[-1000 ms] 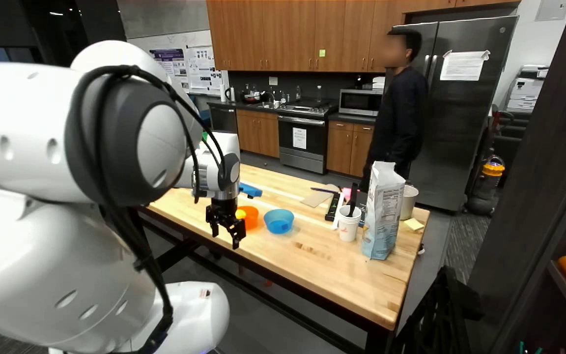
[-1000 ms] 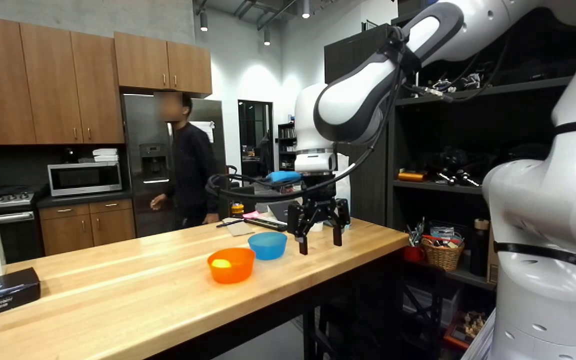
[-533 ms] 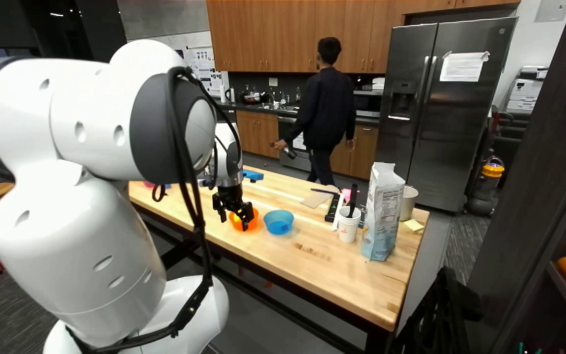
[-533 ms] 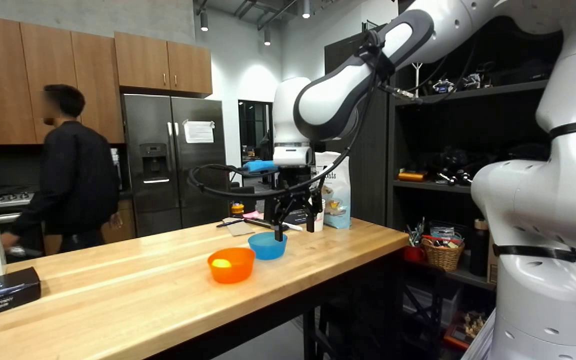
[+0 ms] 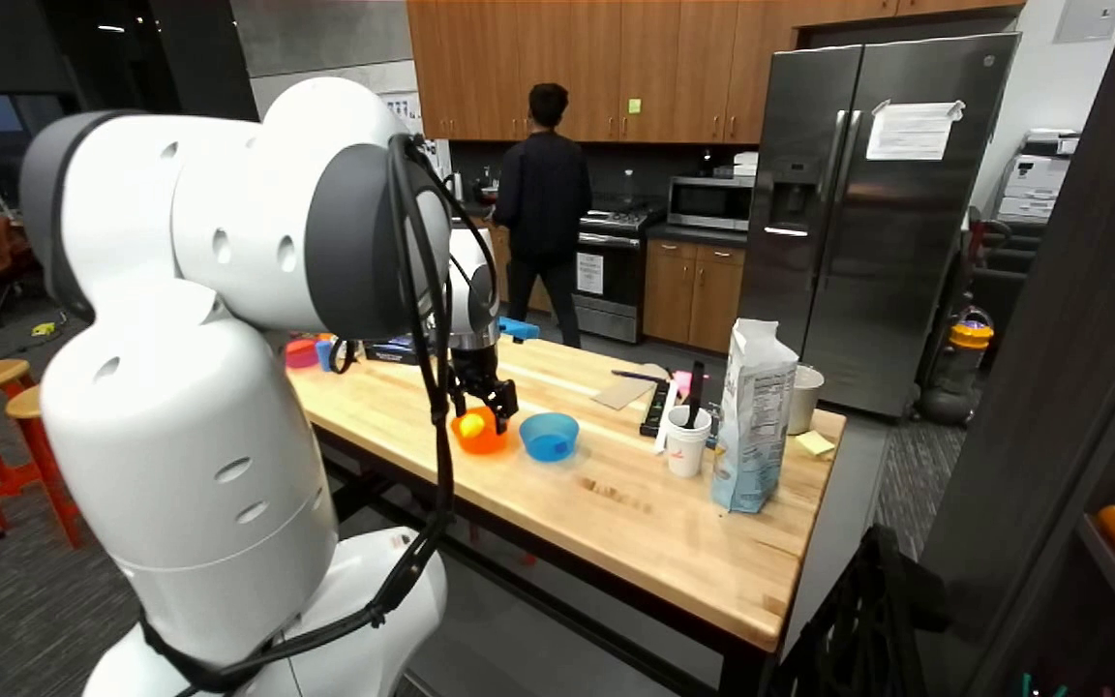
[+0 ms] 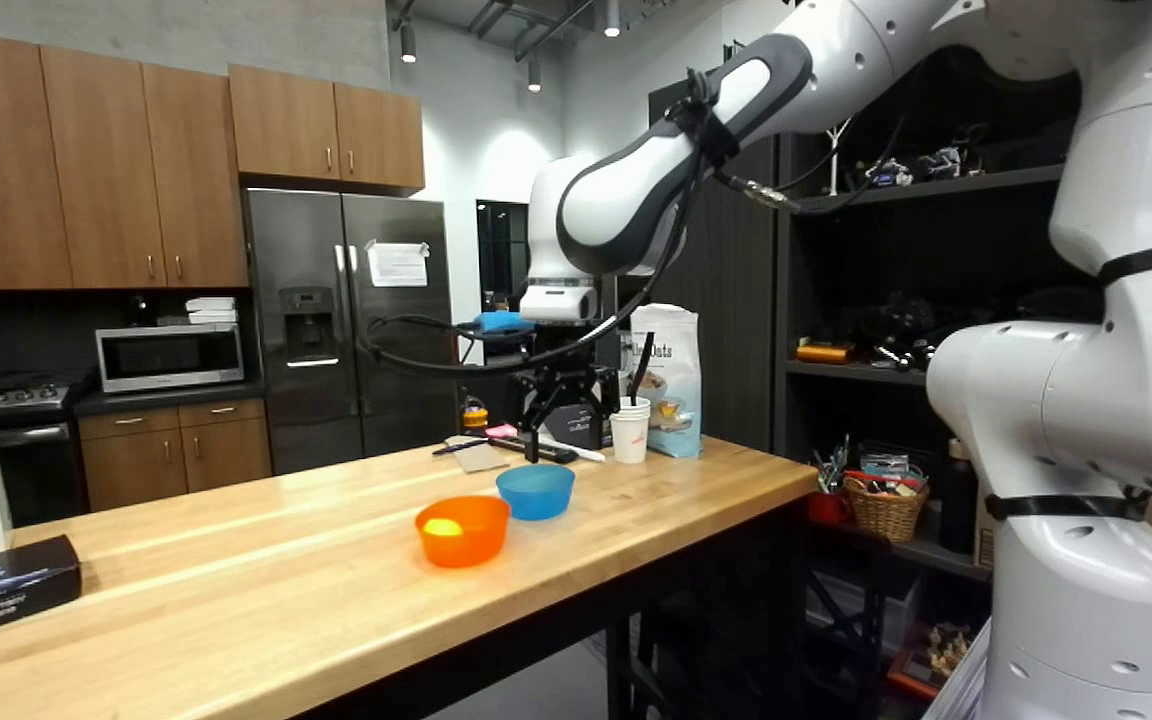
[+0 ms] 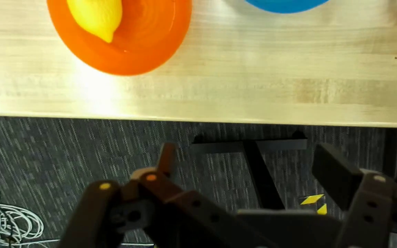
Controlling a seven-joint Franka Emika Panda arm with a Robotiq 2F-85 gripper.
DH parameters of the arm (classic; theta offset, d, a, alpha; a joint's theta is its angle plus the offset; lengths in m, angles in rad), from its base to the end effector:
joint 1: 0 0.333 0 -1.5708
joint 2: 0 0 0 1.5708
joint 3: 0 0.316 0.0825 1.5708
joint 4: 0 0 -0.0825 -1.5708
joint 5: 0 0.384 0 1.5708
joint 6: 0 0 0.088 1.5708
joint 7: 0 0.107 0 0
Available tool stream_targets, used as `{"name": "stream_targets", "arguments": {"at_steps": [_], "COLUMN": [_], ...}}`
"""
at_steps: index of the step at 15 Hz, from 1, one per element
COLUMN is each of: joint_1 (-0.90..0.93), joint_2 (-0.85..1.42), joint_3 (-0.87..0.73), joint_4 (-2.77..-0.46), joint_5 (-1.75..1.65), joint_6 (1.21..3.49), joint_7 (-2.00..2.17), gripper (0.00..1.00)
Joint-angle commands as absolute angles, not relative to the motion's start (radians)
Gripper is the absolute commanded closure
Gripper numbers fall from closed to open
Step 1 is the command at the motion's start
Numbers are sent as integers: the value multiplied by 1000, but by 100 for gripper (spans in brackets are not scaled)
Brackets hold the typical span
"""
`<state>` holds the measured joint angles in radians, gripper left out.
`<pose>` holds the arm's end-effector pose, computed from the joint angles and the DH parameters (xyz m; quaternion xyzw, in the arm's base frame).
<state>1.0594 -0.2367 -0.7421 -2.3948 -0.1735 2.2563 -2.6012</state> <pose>0.4527 0.1414 0.3878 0.0525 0.9983 0.0199 0.0159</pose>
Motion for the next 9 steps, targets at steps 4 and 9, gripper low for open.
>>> {"name": "stream_targets", "arguments": {"at_steps": [4,9], "joint_1": [1188,1169], "joint_2": [-165,-168], "joint_3": [-905,-888], "joint_4": [-2342,-2354], "joint_5": [-103,-115], "joint_6": [2267,2260], "joint_7": [-2601,-2601], "gripper": [0,0]}}
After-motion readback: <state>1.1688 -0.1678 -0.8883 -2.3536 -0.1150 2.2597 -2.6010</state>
